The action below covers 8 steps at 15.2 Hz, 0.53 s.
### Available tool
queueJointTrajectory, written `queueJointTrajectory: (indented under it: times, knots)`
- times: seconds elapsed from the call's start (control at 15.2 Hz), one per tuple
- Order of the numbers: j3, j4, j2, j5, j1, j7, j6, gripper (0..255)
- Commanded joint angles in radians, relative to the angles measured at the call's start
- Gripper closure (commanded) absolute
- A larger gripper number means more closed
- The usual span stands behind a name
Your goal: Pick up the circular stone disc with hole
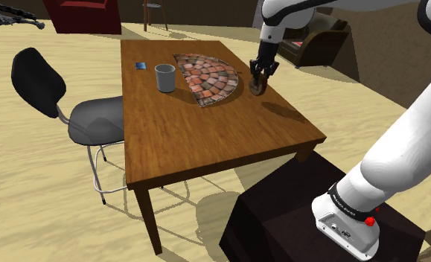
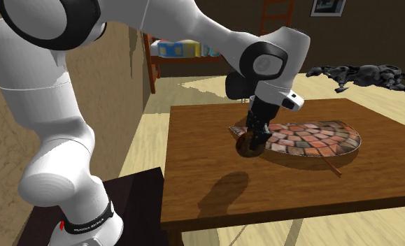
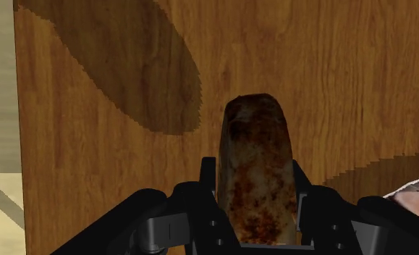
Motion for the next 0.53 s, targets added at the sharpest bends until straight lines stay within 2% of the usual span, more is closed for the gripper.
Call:
queueJointTrajectory:
  times: [0.0,0.46]
  knots:
    - [0.0,0.024,-0.005,-0.001,0.0,0.004,-0.029,255]
    - [0.0,0.076,-0.02,-0.004,0.0,0.01,-0.095,255]
